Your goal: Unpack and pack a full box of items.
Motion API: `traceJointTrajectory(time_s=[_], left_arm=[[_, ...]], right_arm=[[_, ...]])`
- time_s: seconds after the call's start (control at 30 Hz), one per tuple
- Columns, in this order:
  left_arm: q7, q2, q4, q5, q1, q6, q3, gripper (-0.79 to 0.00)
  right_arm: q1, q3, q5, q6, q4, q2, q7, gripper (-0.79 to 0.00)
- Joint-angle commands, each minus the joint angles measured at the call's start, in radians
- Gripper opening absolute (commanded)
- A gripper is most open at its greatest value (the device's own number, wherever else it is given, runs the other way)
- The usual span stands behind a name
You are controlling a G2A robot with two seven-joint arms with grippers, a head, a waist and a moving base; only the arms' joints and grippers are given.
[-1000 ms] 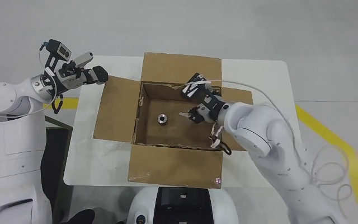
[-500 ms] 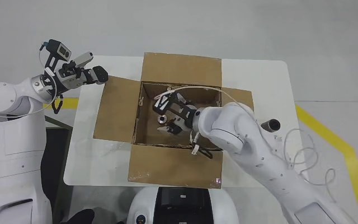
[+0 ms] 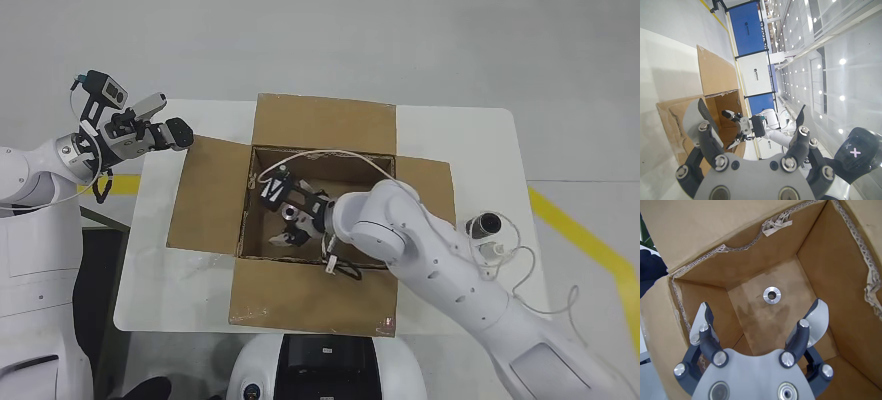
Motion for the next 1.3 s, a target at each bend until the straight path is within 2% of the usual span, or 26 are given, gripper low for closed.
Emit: traceJointTrajectory(time_s=[0.0,0.67,1.07,1.13,1.17,1.2,1.23,1.27], left_arm=[[0.000,0.000,0.000,0.000,0.000,0.000,0.000,0.000],[0.000,0.000,0.000,0.000,0.000,0.000,0.000,0.000],[0.000,0.000,0.000,0.000,0.000,0.000,0.000,0.000],[0.000,0.000,0.000,0.000,0.000,0.000,0.000,0.000],[0.000,0.000,0.000,0.000,0.000,0.000,0.000,0.000],[0.000,0.000,0.000,0.000,0.000,0.000,0.000,0.000],[0.000,0.000,0.000,0.000,0.000,0.000,0.000,0.000],[0.000,0.000,0.000,0.000,0.000,0.000,0.000,0.000]], right_arm=[[0.010,-0.009,0.007,-0.014,0.023,-0.005,-0.003,0.000],[0.088,-0.111,0.007,-0.158,0.302,-0.066,-0.143,0.000],[0.099,-0.123,0.009,-0.177,0.418,-0.093,-0.206,-0.006],[0.100,-0.122,0.015,-0.172,0.434,-0.097,-0.216,-0.086],[0.100,-0.121,0.015,-0.168,0.442,-0.099,-0.220,-0.151],[0.101,-0.121,0.015,-0.166,0.448,-0.101,-0.222,-0.163],[0.102,-0.120,0.016,-0.162,0.454,-0.102,-0.227,-0.219],[0.102,-0.118,0.014,-0.158,0.460,-0.104,-0.230,-0.329]])
